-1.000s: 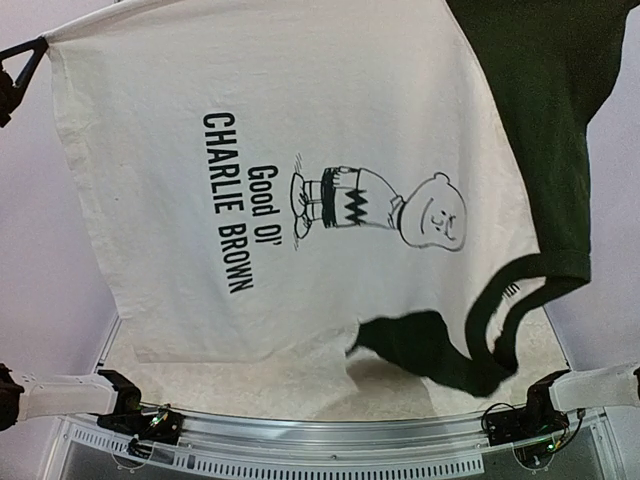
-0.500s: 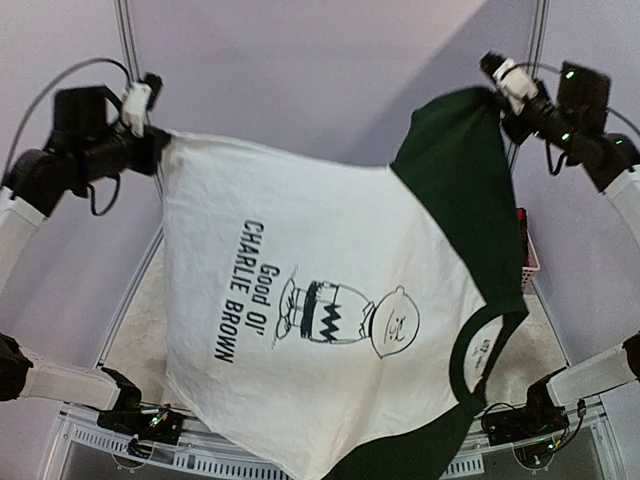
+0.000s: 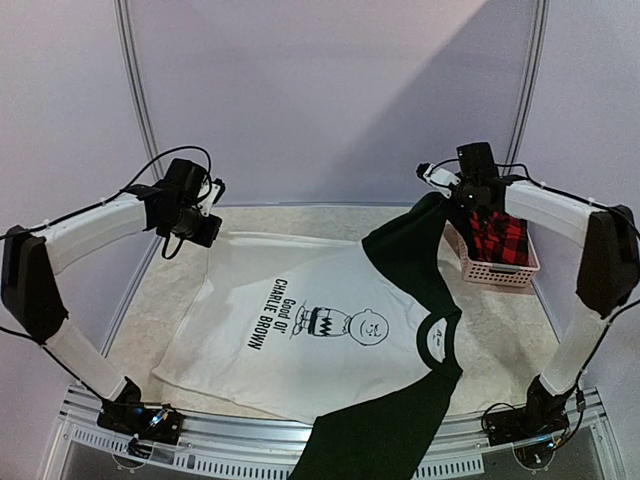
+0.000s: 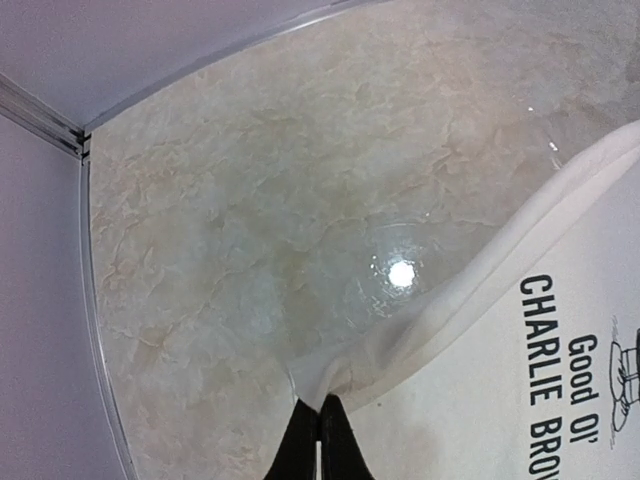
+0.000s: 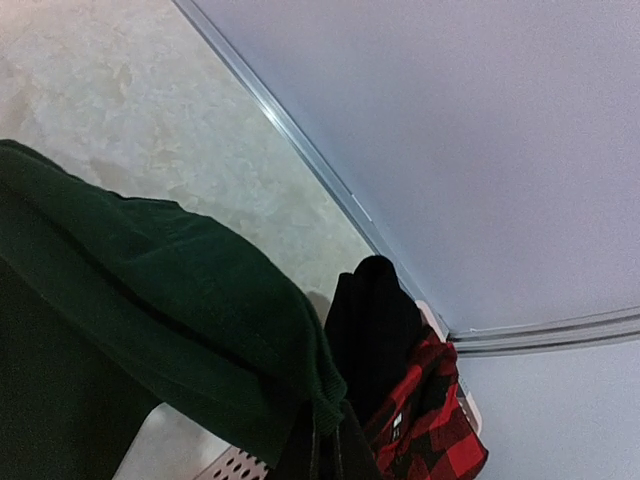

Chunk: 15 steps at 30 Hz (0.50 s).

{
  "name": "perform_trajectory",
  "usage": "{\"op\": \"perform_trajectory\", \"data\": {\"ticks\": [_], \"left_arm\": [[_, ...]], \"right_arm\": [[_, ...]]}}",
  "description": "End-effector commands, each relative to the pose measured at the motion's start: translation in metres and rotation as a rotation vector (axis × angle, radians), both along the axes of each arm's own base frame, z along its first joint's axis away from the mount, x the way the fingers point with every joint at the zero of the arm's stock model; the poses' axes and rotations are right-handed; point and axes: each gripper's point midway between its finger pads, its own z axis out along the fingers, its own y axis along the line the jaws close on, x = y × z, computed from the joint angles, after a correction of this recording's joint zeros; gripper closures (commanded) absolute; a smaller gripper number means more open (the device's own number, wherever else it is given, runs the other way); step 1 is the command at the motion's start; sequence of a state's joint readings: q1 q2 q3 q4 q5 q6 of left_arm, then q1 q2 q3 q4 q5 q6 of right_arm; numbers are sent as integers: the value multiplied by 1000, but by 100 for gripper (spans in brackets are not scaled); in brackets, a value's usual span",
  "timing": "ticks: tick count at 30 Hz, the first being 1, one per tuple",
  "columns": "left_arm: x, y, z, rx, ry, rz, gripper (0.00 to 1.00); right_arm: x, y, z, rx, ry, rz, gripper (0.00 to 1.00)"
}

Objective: Fold and stack the mixed laundry pile
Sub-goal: Flatten out the flattened T-shirt at the center of the board.

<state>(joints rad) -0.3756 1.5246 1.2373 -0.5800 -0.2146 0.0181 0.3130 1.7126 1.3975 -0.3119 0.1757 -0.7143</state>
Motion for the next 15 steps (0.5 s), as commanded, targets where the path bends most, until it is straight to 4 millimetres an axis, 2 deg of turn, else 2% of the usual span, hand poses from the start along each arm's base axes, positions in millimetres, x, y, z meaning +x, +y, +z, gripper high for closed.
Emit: {"op": "perform_trajectory", "data": {"ticks": [1,3,6,8,9,10,13,15], "left_arm": [[34,7,-1,-22,-23,79,100],[43,10,-12,-23,-6,106,100],[57,18,-21,-42,-6,147,100],[67,22,-25,-51,-5,163,100],[72,23,-28,-54,1,166,100],[78,25,-31,-53,8,172,100],[92,30,-39,-64,28,188,100],[102,31,-46,-72,36,196,100]], "right_arm": [[54,0,4,-3,-77,-100,100],[77,3,-20,-29,-55,-121,100],[107,7,-19,-40,-98,-152,100],[126,10,-35,-59,-101,-163,100],[135,10,-29,-62,-123,-170,100],[145,11,-40,-77,-122,-174,100],[171,15,-28,-93,-199,-186,100],[188,18,-36,-109,-235,-184,100]]}}
